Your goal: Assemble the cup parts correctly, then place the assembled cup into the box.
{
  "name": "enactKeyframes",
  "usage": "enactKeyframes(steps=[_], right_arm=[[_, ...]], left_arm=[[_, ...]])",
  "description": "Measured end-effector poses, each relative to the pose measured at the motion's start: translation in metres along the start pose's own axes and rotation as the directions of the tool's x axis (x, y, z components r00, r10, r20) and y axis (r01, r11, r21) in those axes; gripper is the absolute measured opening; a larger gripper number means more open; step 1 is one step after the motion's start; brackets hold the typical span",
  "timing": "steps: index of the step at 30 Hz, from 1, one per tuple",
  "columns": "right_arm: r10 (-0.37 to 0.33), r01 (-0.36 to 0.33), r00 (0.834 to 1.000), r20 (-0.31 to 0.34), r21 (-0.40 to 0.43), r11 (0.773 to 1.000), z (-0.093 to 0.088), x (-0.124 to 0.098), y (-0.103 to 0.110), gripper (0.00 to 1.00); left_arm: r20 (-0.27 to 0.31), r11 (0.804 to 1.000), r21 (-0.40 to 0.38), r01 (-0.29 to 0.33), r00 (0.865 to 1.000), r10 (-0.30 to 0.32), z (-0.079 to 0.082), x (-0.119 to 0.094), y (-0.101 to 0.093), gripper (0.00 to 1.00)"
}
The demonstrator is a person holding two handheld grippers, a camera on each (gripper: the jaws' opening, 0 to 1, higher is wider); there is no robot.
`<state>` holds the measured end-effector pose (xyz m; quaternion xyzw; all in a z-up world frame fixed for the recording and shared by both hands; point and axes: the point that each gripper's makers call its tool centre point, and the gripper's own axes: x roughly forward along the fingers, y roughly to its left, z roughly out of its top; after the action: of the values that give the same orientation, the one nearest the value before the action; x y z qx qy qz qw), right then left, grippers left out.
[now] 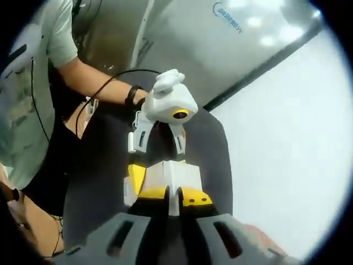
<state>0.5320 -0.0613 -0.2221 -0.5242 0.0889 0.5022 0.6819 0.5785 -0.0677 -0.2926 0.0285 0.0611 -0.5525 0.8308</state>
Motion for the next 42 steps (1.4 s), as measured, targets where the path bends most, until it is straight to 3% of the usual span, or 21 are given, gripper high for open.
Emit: enactKeyframes(steps=[2, 7, 12, 20, 23, 27, 37, 40, 41, 42], right_arm=[[0.012, -0.012, 1.000, -0.004, 0.005, 1.000, -0.001, -0.001, 0.000, 0.06], [0.130, -0.134, 0.990, 0.049, 0.101, 0.986, 0.003, -0.007, 0.001, 0.07], [0.139, -0.150, 0.987, 0.086, 0.131, 0.980, 0.009, -0.013, -0.017, 0.10], [0.202, -0.202, 0.979, 0.016, 0.170, 0.965, -0.005, 0.003, -0.017, 0.08], [0.257, -0.256, 0.966, 0.024, 0.210, 0.944, -0.004, 0.003, -0.010, 0.03], [0.341, -0.322, 0.940, -0.027, 0.271, 0.907, -0.011, 0.008, 0.005, 0.00], [0.359, -0.320, 0.931, -0.060, 0.336, 0.886, -0.011, 0.008, 0.003, 0.00], [0.350, -0.321, 0.936, -0.029, 0.330, 0.888, -0.010, 0.007, 0.004, 0.00], [0.327, -0.316, 0.945, 0.007, 0.286, 0.905, -0.006, 0.007, 0.002, 0.00], [0.262, -0.264, 0.964, 0.043, 0.232, 0.936, -0.007, 0.007, -0.006, 0.04]], left_arm=[[0.000, 1.000, 0.001, 0.002, 1.000, -0.002, 0.000, 0.000, -0.001, 0.49], [0.000, 1.000, 0.004, 0.005, 1.000, -0.005, 0.000, 0.000, 0.000, 0.49], [0.004, 1.000, -0.002, 0.006, 1.000, -0.006, 0.000, -0.001, 0.002, 0.50], [0.000, 1.000, 0.002, 0.007, 1.000, -0.007, 0.000, -0.001, 0.002, 0.50], [0.004, 1.000, 0.001, 0.007, 1.000, -0.007, 0.000, -0.001, 0.001, 0.50], [-0.002, 1.000, 0.003, 0.009, 1.000, -0.009, 0.000, 0.002, 0.000, 0.50], [-0.005, 1.000, 0.003, 0.007, 1.000, -0.007, -0.001, 0.000, -0.001, 0.50], [0.004, 1.000, -0.009, 0.009, 1.000, -0.009, -0.002, -0.001, -0.001, 0.50], [0.007, 1.000, -0.016, 0.008, 1.000, -0.008, -0.001, -0.001, -0.001, 0.51], [0.001, 0.999, -0.033, 0.008, 1.000, -0.008, -0.003, -0.002, 0.000, 0.51]])
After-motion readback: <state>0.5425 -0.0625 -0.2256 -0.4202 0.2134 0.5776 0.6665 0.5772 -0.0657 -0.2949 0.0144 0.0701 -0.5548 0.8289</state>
